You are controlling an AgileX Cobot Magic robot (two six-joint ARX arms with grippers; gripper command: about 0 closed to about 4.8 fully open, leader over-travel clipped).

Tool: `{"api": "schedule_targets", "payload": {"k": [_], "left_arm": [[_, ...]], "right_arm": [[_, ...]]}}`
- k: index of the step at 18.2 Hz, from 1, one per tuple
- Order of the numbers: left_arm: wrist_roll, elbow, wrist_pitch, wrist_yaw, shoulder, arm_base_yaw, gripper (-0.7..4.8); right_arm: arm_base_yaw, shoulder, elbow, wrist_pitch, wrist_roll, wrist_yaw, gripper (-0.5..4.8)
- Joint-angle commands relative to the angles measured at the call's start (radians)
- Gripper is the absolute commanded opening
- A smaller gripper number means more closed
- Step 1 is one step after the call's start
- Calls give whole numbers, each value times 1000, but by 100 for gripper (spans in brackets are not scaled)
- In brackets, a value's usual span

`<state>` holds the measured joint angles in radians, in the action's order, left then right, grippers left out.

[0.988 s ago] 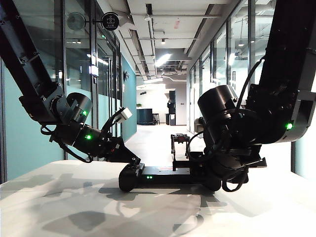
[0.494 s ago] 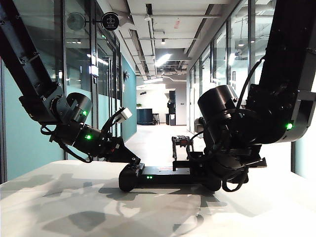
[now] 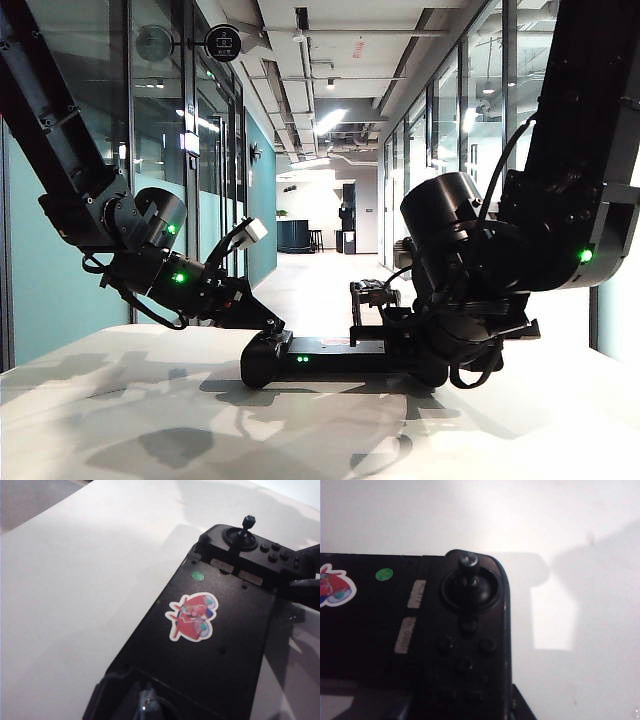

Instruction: Push the left joystick on the remote control sitting on the white table backward to make the robot dog back up in a straight line until it returns close to you.

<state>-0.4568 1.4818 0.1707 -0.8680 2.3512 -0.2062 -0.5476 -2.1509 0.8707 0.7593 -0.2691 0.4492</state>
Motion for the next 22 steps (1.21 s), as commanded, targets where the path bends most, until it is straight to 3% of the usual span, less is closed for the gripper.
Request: {"api": "schedule_targets", "payload": {"k": [1,20,22], "left_arm": [[-7,0,-21,-12,-3,-2,-6],[-6,0,-23,-11,-3,-3,-6],[34,2,21,5,-3,-3,-6]], "right_arm": [[1,8,4,6,7,28,144],[1,8,4,6,7,28,144],[1,8,4,6,7,28,144]]}}
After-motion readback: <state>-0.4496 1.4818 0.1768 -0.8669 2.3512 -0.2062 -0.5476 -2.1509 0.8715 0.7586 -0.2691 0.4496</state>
